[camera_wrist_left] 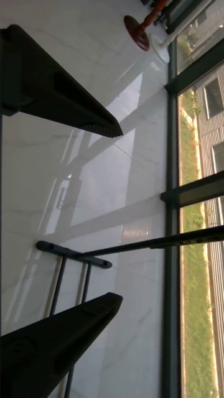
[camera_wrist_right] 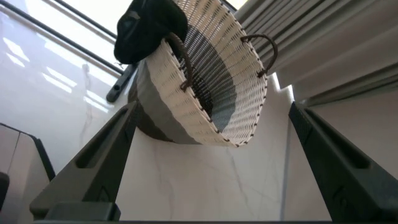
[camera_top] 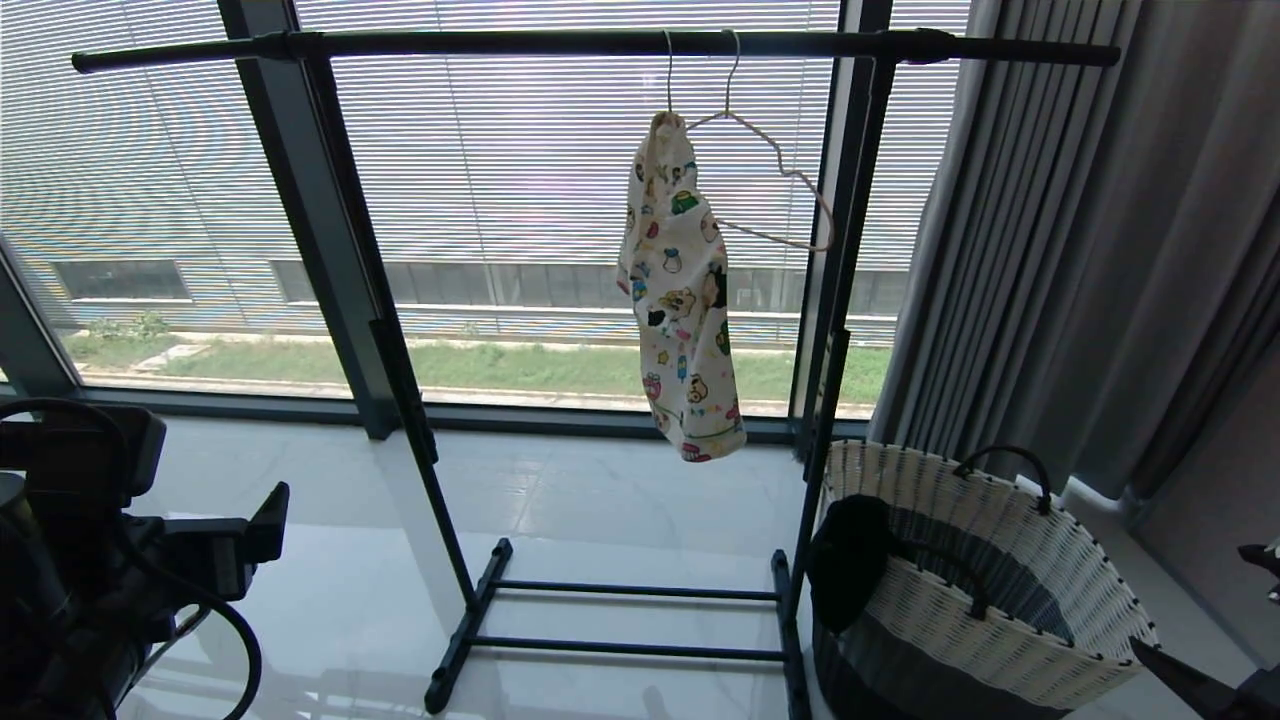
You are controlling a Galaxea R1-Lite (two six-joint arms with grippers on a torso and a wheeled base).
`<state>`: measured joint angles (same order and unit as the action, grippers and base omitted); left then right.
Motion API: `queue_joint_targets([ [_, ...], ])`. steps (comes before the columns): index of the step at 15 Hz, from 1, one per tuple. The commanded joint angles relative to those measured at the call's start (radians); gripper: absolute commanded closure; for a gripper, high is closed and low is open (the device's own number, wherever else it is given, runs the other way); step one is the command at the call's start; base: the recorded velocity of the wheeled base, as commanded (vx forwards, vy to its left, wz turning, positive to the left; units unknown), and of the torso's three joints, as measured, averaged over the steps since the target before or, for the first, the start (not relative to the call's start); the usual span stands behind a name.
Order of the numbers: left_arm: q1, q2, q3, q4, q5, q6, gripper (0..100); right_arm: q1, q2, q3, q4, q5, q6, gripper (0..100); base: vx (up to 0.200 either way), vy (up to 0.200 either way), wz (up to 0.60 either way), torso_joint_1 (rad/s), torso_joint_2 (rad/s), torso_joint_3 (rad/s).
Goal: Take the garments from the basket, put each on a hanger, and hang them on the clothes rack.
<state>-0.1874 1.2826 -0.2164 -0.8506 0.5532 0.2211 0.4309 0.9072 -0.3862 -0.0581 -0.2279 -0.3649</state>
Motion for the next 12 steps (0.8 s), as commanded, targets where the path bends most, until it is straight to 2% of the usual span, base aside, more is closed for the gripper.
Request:
queue_joint_targets([
  [1, 0.000, -0.002, 0.000, -0.001, 0.001, 0.000, 0, 0.000, 0.007, 0.001, 0.001, 0.022, -0.009, 0, 0.000, 0.000, 0.00, 0.000, 0.00, 0.000],
  [3, -0.001, 0.000, -0.001, -0.001, 0.001, 0.001, 0, 0.000, 0.019, -0.002, 0.001, 0.056, -0.016, 0, 0.000, 0.000, 0.00, 0.000, 0.00, 0.000],
  [5, -0.001, -0.002, -0.006, -0.001, 0.001, 0.000, 0, 0.000, 0.038, -0.003, 0.000, 0.056, -0.025, 0, 0.000, 0.000, 0.00, 0.000, 0.00, 0.000],
  [12, -0.006, -0.020, -0.037, -0.001, -0.024, 0.001, 0, 0.000, 0.091, -0.013, -0.002, 0.055, -0.042, 0, 0.200, 0.000, 0.00, 0.002, 0.01, 0.003],
])
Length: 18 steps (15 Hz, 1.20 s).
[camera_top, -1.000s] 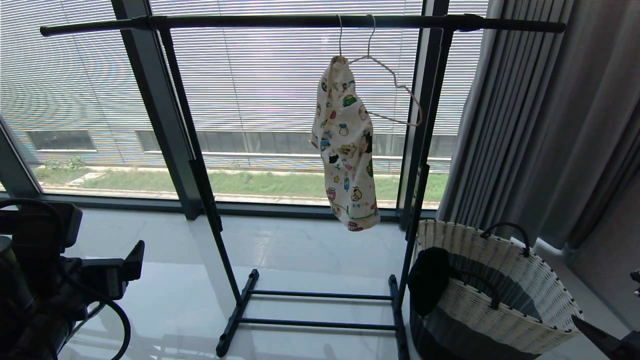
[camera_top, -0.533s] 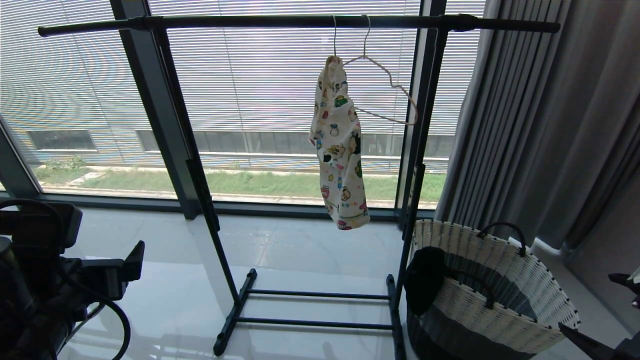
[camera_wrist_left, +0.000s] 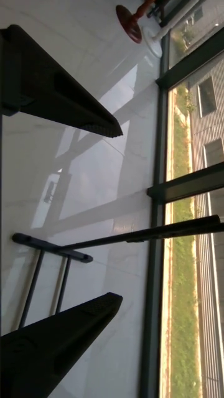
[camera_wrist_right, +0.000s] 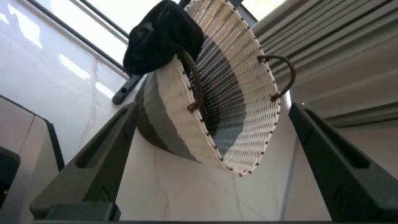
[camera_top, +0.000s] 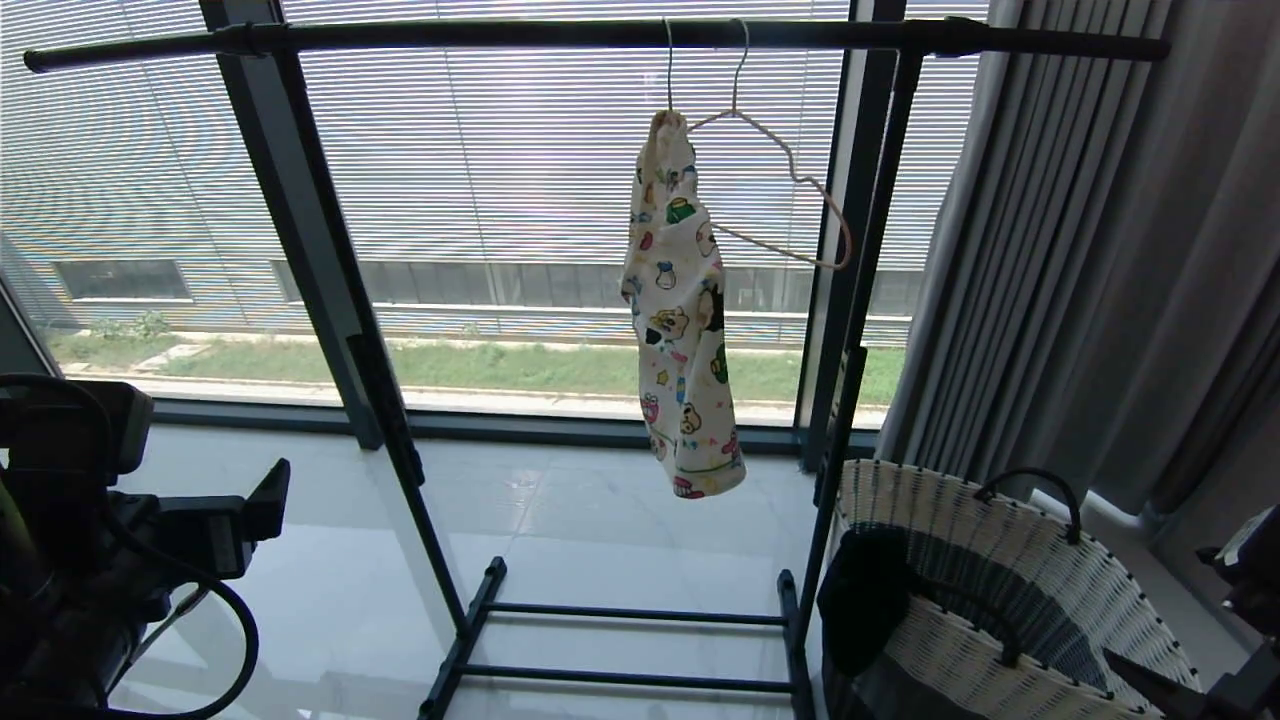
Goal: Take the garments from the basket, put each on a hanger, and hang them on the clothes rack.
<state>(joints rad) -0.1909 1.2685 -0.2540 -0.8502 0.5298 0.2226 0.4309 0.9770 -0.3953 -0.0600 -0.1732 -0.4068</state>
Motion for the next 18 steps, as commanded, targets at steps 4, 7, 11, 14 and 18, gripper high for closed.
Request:
queue_joint_targets([
  [4, -0.005, -0.005, 0.002, -0.001, -0.034, 0.000, 0, 0.000, 0.078, -0.017, 0.000, 0.000, 0.002, 0, 0.200, 0.000, 0.00, 0.002, 0.00, 0.002],
  [7, -0.005, 0.005, 0.006, -0.001, -0.044, 0.000, 0, 0.000, 0.137, -0.017, -0.006, 0.008, 0.002, 0, 0.200, 0.000, 0.00, 0.002, 0.00, -0.001],
  [11, -0.005, 0.002, 0.053, -0.001, -0.157, -0.003, 0, 0.000, 0.258, -0.014, -0.018, 0.049, 0.002, 0, 0.050, 0.000, 0.00, 0.001, 0.00, 0.002],
  [14, -0.009, -0.006, 0.068, 0.002, -0.303, -0.003, 0, 0.002, 0.388, -0.010, -0.070, 0.049, -0.027, 0, 0.000, 0.000, 0.00, 0.000, 0.00, 0.000],
  [18, -0.045, 0.022, 0.021, 0.099, -0.313, -0.213, 0, 0.002, 0.683, -0.004, -0.287, 0.046, -0.040, 0, 0.000, 0.000, 0.00, 0.000, 0.00, 0.000],
])
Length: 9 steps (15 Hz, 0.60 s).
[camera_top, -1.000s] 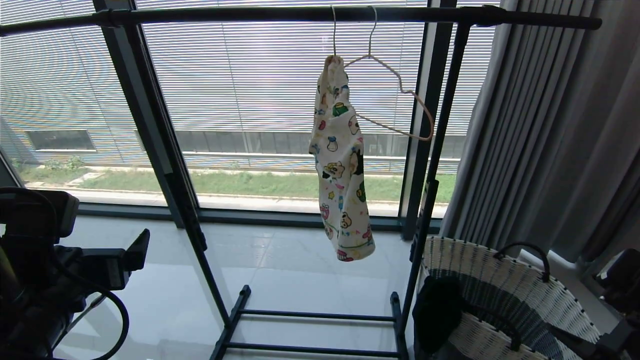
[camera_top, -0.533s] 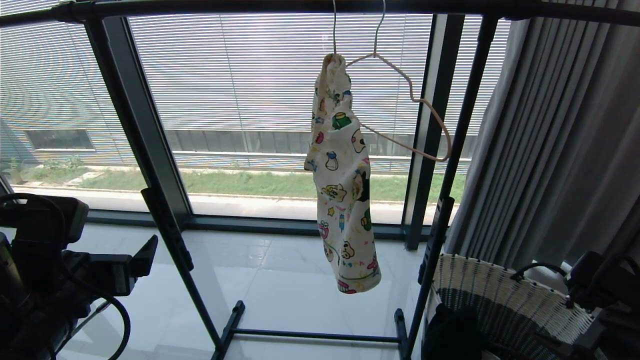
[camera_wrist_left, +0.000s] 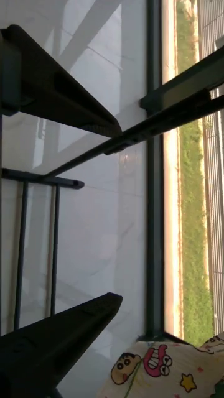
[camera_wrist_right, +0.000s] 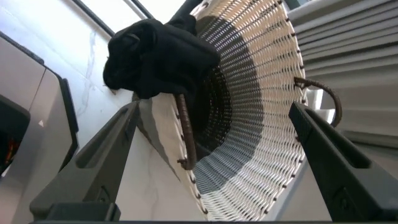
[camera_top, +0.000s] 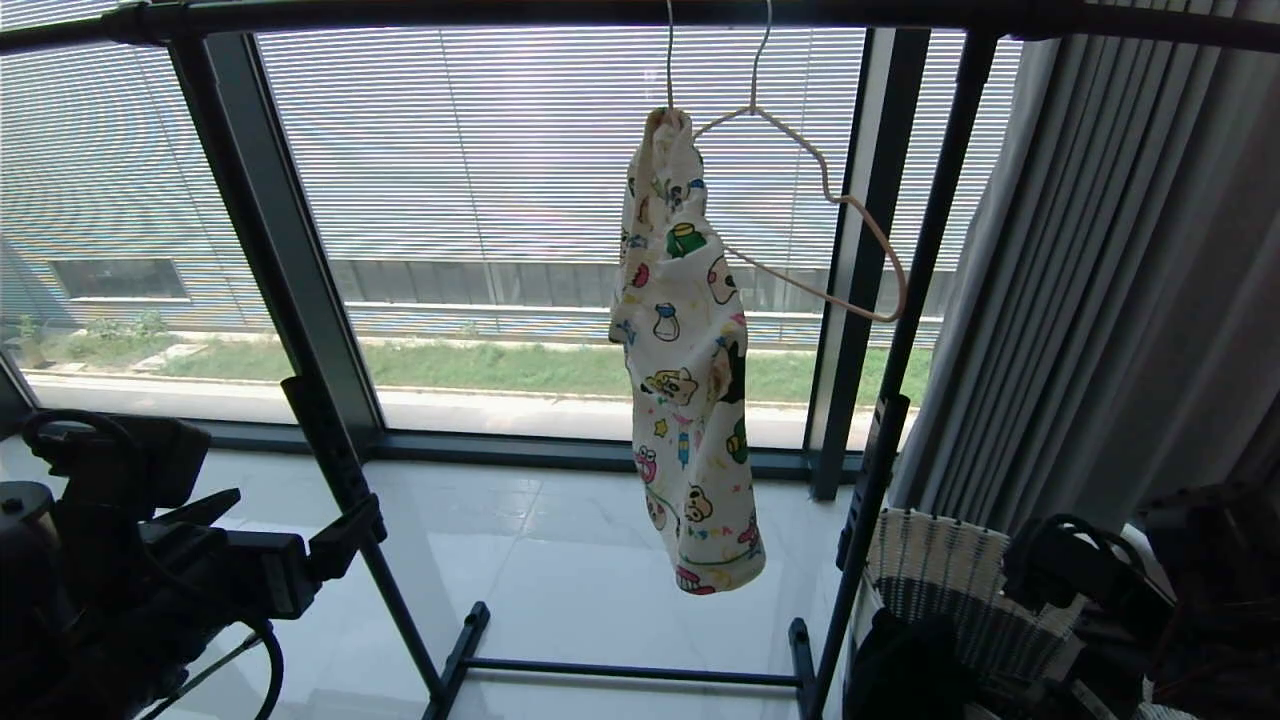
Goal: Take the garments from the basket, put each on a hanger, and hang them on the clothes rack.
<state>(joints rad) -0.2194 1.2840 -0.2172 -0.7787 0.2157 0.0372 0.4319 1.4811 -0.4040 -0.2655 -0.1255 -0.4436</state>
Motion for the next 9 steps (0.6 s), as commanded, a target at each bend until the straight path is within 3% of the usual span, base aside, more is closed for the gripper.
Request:
queue_joint_targets([
  [1, -0.044, -0.011, -0.025, 0.092, 0.001, -0.071, 0, 0.001, 0.232, 0.007, -0.136, -0.002, -0.004, 0, 0.000, 0.000, 0.00, 0.000, 0.00, 0.000],
  [4, -0.164, -0.052, -0.056, 0.260, -0.019, -0.152, 0, 0.019, 0.352, 0.004, -0.247, -0.003, -0.004, 0, 0.000, 0.000, 0.00, 0.000, 0.00, 0.000],
  [9, -0.212, -0.042, -0.051, 0.277, -0.108, -0.161, 0, 0.030, 0.479, -0.007, -0.376, -0.034, -0.004, 0, 0.000, 0.000, 0.00, 0.000, 0.00, 0.000],
])
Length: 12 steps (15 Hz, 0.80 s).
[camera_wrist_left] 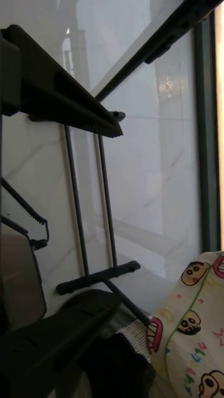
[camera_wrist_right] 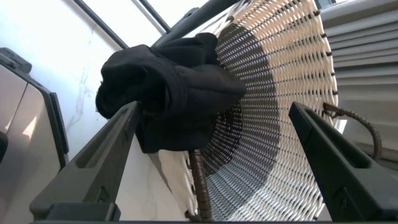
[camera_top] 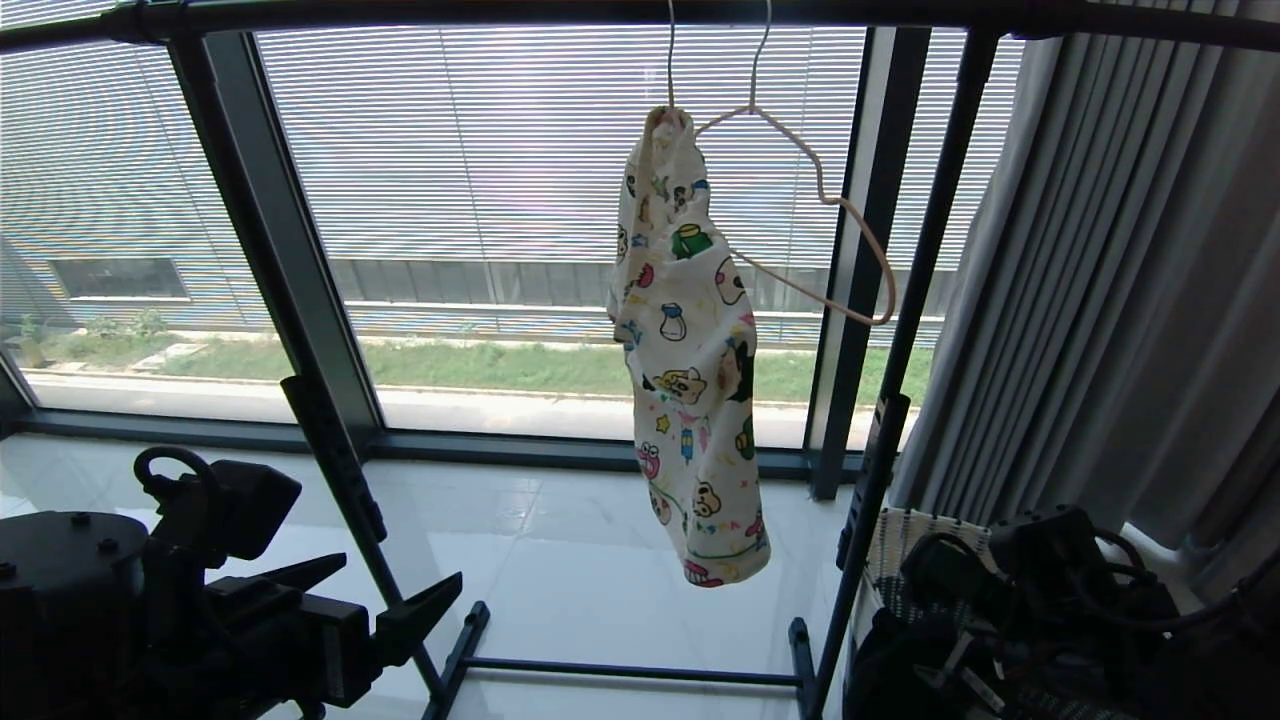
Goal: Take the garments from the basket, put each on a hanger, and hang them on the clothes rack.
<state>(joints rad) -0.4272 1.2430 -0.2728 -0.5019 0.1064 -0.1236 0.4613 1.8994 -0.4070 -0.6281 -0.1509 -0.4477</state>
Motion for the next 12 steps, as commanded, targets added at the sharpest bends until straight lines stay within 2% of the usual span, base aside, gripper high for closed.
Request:
queue_joint_targets([
  [1, -0.004, 0.000, 0.010, 0.000, 0.001, 0.001, 0, -0.001, 0.084, -0.007, -0.036, -0.039, 0.001, 0, 0.000, 0.000, 0.00, 0.000, 0.00, 0.000],
  [4, -0.004, -0.010, 0.024, 0.000, 0.009, 0.002, 0, -0.003, 0.155, -0.030, -0.127, -0.093, 0.000, 0, 0.000, 0.000, 0.00, 0.000, 0.00, 0.000],
  [8, -0.004, -0.008, 0.027, 0.000, 0.041, 0.002, 0, -0.004, 0.196, -0.053, -0.176, -0.147, 0.000, 0, 0.000, 0.000, 0.00, 0.000, 0.00, 0.000],
  [9, -0.004, -0.008, 0.035, -0.001, 0.070, 0.002, 0, -0.004, 0.198, -0.058, -0.185, -0.147, 0.000, 100, 0.000, 0.000, 0.00, 0.000, 0.00, 0.000],
  [12, -0.004, -0.011, 0.043, -0.001, 0.107, 0.002, 0, 0.004, 0.168, -0.058, -0.197, -0.164, 0.000, 100, 0.000, 0.000, 0.00, 0.000, 0.00, 0.000],
])
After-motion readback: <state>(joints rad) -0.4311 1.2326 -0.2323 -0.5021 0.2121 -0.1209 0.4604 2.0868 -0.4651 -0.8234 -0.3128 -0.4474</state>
